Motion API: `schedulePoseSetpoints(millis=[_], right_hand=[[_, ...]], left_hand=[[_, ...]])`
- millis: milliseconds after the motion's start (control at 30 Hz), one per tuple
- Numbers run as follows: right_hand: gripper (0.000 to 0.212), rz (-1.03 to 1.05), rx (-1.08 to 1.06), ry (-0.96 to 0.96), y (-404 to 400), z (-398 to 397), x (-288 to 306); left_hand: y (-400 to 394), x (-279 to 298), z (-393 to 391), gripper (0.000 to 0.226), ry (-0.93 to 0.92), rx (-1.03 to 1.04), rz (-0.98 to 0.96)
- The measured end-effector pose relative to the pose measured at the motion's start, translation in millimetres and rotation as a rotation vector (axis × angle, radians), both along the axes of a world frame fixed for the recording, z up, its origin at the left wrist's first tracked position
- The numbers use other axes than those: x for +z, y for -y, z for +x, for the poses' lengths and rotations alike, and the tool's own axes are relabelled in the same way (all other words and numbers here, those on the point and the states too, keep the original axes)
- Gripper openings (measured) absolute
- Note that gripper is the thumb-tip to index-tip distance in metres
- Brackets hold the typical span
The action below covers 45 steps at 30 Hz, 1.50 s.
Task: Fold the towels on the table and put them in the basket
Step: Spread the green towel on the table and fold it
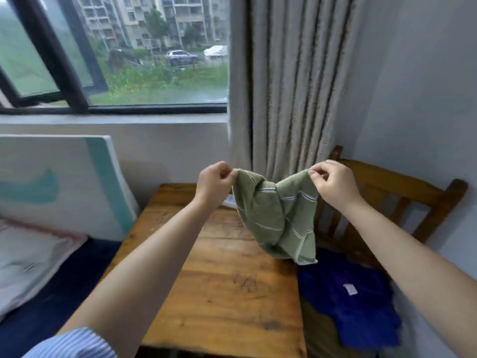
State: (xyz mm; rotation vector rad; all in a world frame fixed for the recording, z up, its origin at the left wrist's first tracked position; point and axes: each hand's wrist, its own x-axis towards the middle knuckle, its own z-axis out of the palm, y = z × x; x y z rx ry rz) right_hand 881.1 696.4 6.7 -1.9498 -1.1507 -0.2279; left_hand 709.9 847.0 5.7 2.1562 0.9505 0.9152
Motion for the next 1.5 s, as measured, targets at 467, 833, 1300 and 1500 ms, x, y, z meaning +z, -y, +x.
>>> schedulePoseSetpoints(millis=[467,833,1300,1500], right_hand=[[0.023,-0.292,0.201,-0.155,-123.6,-117.3,-29.3],[0.023,-0.314,0.255,-0.132,-300.0,-130.8,-38.3],[0.018,-0.556,0.310,-0.065,-330.4,-196.7,-80.9],[0.026,-0.934,0.216,-0.231,-282.8,-267.9,-202.4]], left_hand=[[-71.5,-40.5,-164.6,0.022,-0.133,0.374,-0.102],[-219.6,-47.7,-155.4,0.020,-0.102,0.458,-0.226],[-297.3,-114.9,-244.2,0.034,-0.204,0.268,-0.502],[-282.5,-195.5,-285.5,0.029,-0.588,0.168,-0.662]])
